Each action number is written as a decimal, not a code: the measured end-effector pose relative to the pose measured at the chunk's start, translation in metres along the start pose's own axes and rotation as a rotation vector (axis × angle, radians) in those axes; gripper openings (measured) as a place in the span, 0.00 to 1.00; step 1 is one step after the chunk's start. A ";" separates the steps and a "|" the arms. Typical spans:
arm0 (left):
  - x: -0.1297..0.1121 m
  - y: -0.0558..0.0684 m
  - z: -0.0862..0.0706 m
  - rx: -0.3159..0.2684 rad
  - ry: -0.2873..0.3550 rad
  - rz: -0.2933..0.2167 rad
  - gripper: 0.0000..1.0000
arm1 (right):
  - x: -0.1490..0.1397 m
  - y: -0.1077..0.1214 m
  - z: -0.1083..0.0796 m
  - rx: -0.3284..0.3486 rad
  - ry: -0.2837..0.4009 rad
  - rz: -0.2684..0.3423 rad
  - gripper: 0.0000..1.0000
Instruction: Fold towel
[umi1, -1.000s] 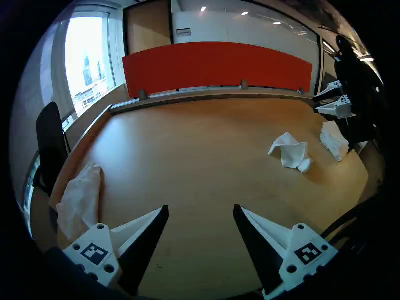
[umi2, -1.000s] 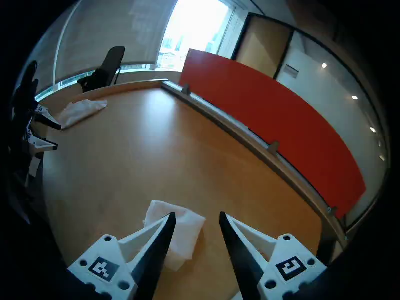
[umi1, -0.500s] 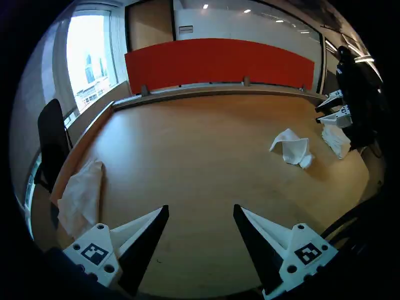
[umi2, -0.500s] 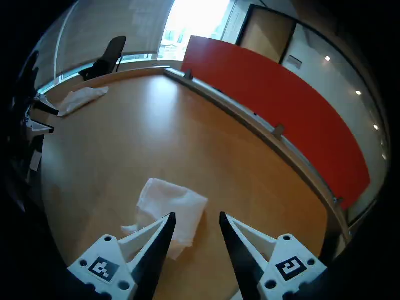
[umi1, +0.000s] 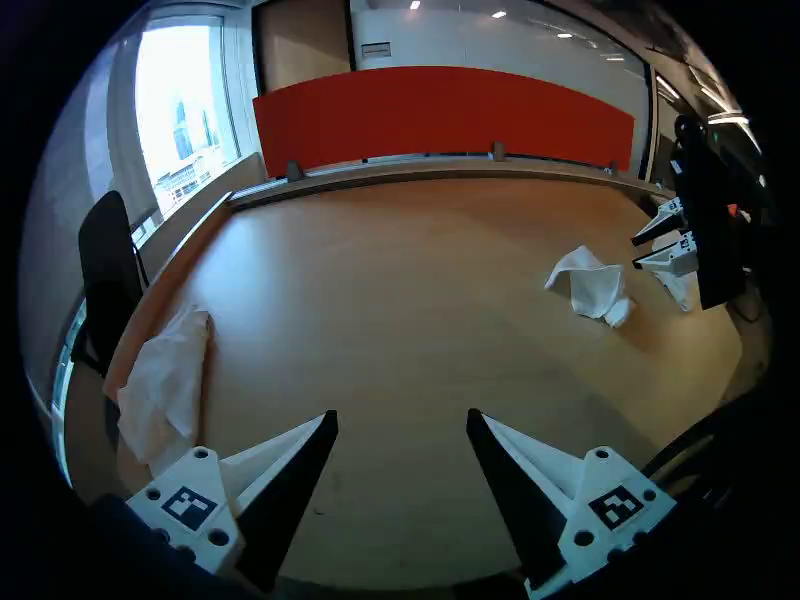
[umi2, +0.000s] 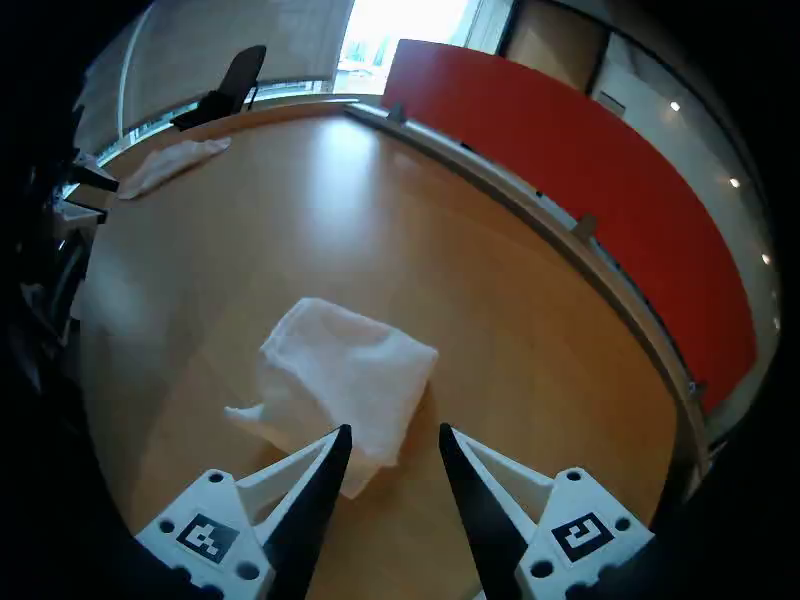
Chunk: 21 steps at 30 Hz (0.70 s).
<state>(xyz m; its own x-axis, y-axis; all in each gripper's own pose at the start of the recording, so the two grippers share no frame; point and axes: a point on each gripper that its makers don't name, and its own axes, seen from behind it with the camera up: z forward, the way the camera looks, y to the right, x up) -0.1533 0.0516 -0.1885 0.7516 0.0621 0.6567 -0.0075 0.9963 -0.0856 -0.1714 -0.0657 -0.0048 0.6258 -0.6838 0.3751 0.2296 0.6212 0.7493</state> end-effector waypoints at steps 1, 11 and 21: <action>0.000 0.000 0.000 0.001 -0.002 -0.001 0.96 | -0.003 0.000 0.002 0.006 -0.009 -0.007 0.67; -0.005 0.000 0.004 0.008 -0.018 -0.007 0.96 | -0.031 0.001 0.015 0.070 -0.087 -0.078 0.67; -0.008 -0.002 0.005 0.017 -0.026 -0.011 0.96 | -0.047 0.002 0.027 0.123 -0.140 -0.123 0.67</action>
<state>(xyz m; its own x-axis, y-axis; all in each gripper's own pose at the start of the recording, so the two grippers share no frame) -0.1624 0.0499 -0.1896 0.7342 0.0528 0.6769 -0.0113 0.9978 -0.0656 -0.2210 -0.0427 -0.0064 0.4872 -0.8034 0.3423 0.2002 0.4843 0.8517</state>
